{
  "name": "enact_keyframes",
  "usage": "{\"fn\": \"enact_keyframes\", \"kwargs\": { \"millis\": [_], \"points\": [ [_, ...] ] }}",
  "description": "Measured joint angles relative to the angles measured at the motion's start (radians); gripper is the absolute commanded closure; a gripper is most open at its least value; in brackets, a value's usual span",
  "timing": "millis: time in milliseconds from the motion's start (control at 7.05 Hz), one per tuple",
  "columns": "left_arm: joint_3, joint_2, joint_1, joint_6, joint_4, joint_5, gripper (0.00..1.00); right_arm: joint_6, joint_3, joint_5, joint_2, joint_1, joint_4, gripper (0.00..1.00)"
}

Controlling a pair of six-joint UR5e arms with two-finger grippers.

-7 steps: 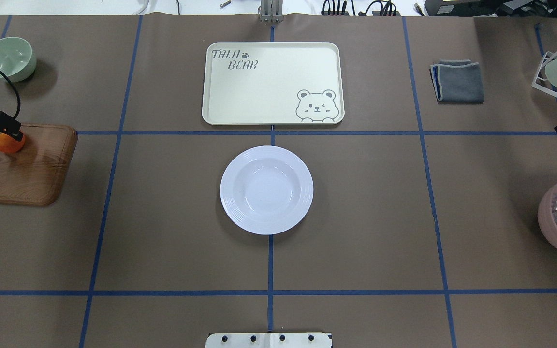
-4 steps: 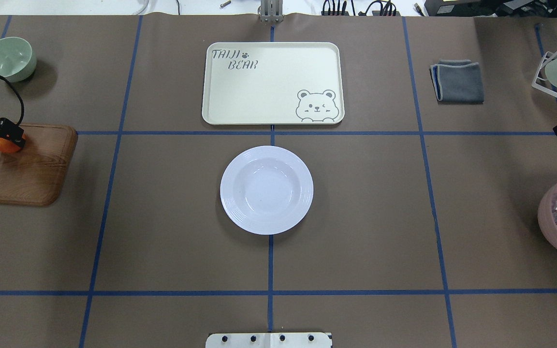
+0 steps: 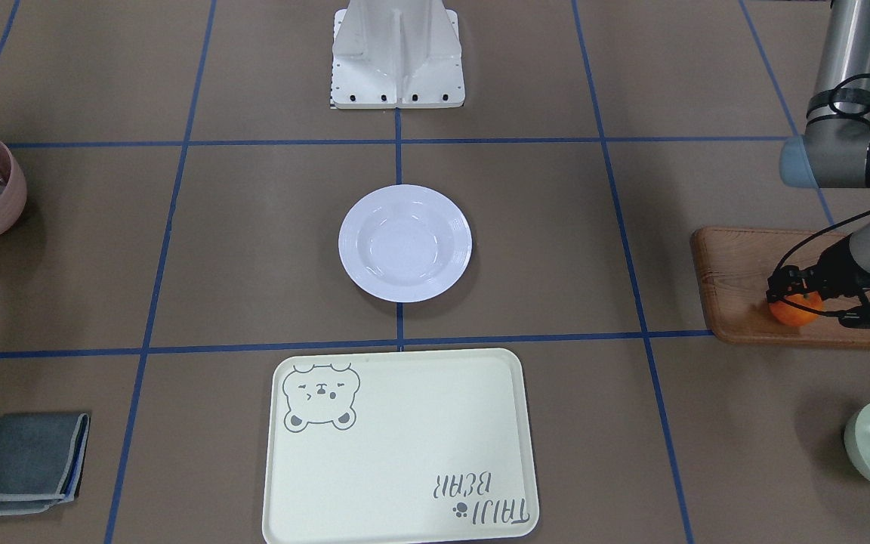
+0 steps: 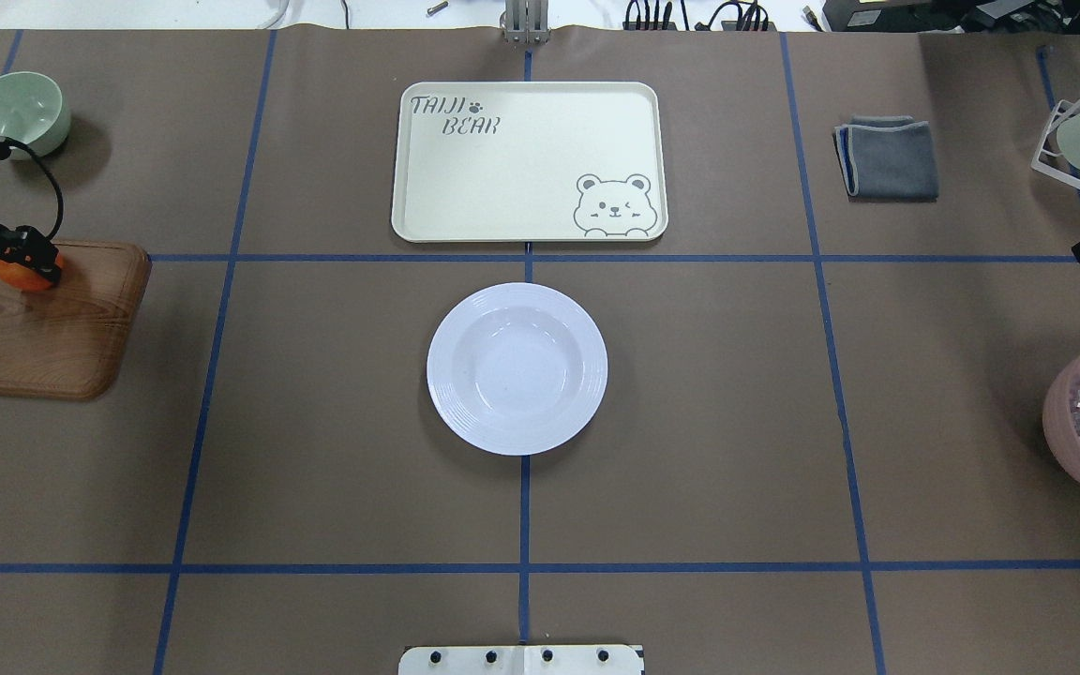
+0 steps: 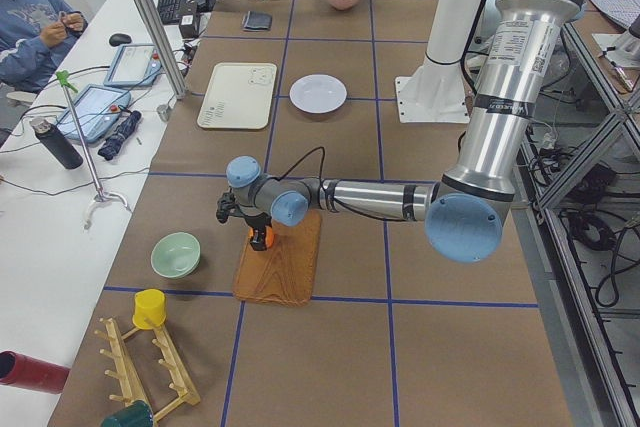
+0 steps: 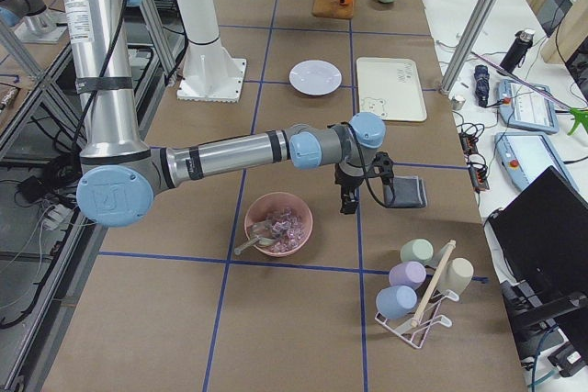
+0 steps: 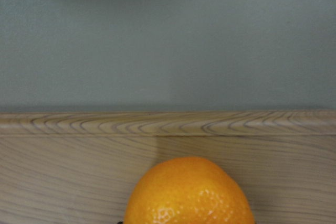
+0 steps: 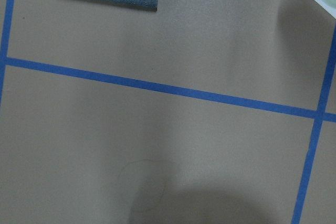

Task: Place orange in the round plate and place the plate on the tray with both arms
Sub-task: 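Lift the orange with the left gripper and carry it over the white plate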

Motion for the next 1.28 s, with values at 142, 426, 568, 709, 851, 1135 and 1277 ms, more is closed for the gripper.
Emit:
{"fn": "enact_keyframes", "kwargs": {
  "millis": [142,426,568,709,851,1135,1277],
  "points": [
    [-0.032,-0.045,0.001,-0.058,0.05,-0.056,1.0,0.0,0.003,0.0,0.0,0.0,0.0,0.0],
    [-0.184,-0.098,0.101,-0.334,0.092,-0.075,1.0,0.001,0.008,-0.001,0.0,0.001,0.0,0.0],
    [-0.254,-0.149,0.215,-0.532,0.098,-0.026,1.0,0.001,0.008,-0.001,0.0,0.001,-0.001,0.0],
    [-0.286,-0.234,0.332,-0.708,0.112,0.04,1.0,0.001,0.008,-0.001,0.001,0.0,-0.001,0.0],
    [-0.289,-0.348,0.443,-0.838,0.162,0.12,1.0,0.001,0.006,-0.001,0.002,-0.001,-0.001,0.0],
    [-0.214,-0.55,0.56,-0.916,0.267,0.235,1.0,0.0,0.0,-0.001,0.005,-0.006,0.0,0.0],
    [-0.154,-0.611,0.584,-0.921,0.279,0.265,1.0,0.0,0.0,-0.001,0.006,-0.007,0.0,0.0]
  ]
}}
